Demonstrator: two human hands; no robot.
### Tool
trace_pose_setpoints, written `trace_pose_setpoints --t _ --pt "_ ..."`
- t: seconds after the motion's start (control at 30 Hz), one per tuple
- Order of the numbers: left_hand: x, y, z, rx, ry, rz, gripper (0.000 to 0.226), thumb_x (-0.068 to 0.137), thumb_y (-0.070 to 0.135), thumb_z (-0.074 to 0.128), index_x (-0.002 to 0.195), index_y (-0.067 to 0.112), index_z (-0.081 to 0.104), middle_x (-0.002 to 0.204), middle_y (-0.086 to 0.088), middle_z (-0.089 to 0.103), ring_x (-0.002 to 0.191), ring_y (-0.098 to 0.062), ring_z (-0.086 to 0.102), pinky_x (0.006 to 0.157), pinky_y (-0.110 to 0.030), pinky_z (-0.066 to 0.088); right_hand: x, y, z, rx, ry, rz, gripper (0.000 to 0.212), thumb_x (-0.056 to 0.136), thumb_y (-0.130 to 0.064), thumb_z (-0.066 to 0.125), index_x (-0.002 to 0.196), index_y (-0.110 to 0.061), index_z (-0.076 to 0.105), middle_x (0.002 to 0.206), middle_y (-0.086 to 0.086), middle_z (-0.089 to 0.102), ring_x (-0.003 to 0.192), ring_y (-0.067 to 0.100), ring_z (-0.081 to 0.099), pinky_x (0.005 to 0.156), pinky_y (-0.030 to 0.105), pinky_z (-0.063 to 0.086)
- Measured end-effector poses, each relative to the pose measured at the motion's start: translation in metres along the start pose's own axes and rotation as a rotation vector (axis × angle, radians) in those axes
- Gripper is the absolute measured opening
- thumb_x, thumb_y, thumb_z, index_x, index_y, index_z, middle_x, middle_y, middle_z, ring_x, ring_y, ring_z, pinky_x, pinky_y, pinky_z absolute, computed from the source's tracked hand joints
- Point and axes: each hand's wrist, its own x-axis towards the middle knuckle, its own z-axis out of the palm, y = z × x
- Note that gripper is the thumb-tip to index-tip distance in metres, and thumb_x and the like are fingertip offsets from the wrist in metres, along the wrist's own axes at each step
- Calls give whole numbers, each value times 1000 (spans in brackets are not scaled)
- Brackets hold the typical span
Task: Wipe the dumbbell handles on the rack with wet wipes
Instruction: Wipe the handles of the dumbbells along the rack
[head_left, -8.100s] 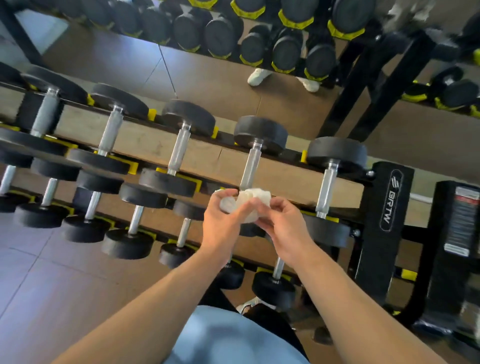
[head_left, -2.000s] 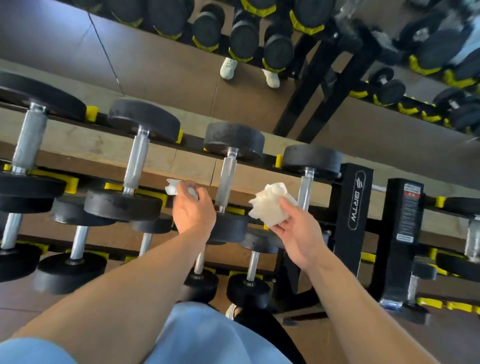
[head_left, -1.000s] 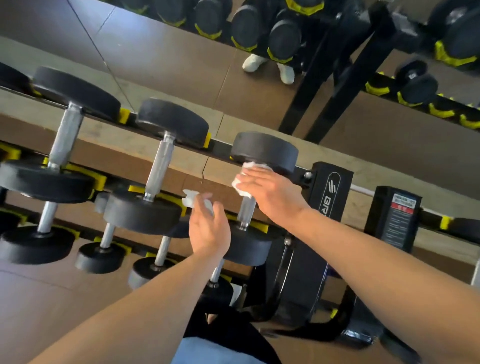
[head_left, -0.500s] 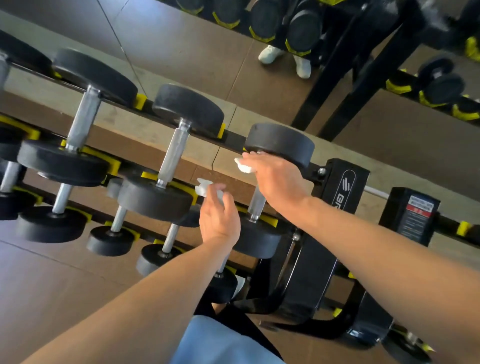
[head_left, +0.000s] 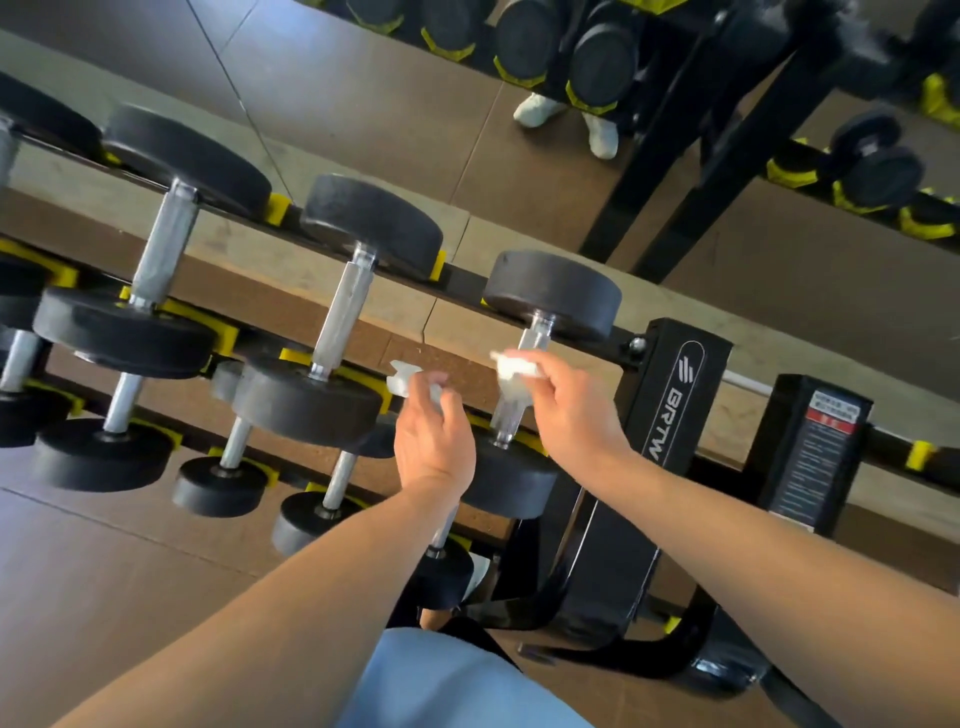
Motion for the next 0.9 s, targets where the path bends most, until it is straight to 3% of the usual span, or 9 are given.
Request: trace_pose_setpoints --t 0.07,0.13,0.2,0.33,0.43,0.57,0.67,0.8,0.9 --pt "0 -1 1 4 7 10 23 98 35 33 115 37 49 107 -5 65 89 -23 61 78 -37 47 14 14 -3 -157 170 -299 39 100 -9 52 138 -15 58 129 -3 65 120 4 59 103 22 48" --pt "0 -2 2 18 20 23 23 96 36 33 112 38 48 102 -5 65 87 -24 62 78 -40 50 35 40 -4 -445 74 -596 42 96 -3 56 138 -8 57 140 6 58 135 17 51 113 36 41" --pt "0 -3 3 32 27 32 23 96 36 33 112 37 48 99 -5 65 85 -25 61 74 -40 48 49 61 -3 -617 -71 -669 44 94 1 53 136 -7 58 143 9 56 139 22 45 116 44 36" --pt "3 -3 4 38 41 30 23 99 30 36 115 31 51 100 -2 63 85 -21 60 72 -33 42 20 62 11 -304 15 -388 42 95 -4 56 136 -13 60 143 5 57 140 12 41 118 29 31" --pt "2 -3 5 39 27 21 21 100 28 37 115 28 51 104 1 60 83 -11 55 77 -32 39 -21 51 21 146 138 211 35 101 -12 52 132 -27 63 138 -4 60 129 12 53 107 26 44" --pt "1 0 3 25 22 12 21 100 25 37 114 28 52 102 1 59 85 -13 53 79 -32 37 -14 29 20 698 517 918 12 100 -22 56 102 -25 68 99 -1 69 79 9 59 75 28 47" --pt "1 0 3 27 21 20 20 100 26 37 113 30 52 100 -1 61 86 -17 56 75 -33 39 23 4 20 758 525 925 16 99 -29 58 101 -18 69 83 -3 65 77 13 59 74 32 49" --pt "3 -5 5 63 34 29 18 98 31 35 108 37 49 102 0 63 89 -22 61 76 -38 47 36 -16 41 376 452 686 33 105 -26 46 132 -16 61 121 5 69 113 21 64 88 27 50" --pt "3 -4 6 67 33 31 21 99 31 35 111 33 51 105 1 62 91 -20 59 76 -34 41 2 -15 53 103 345 367 40 106 -26 42 145 -32 44 136 1 61 117 19 63 96 33 54"
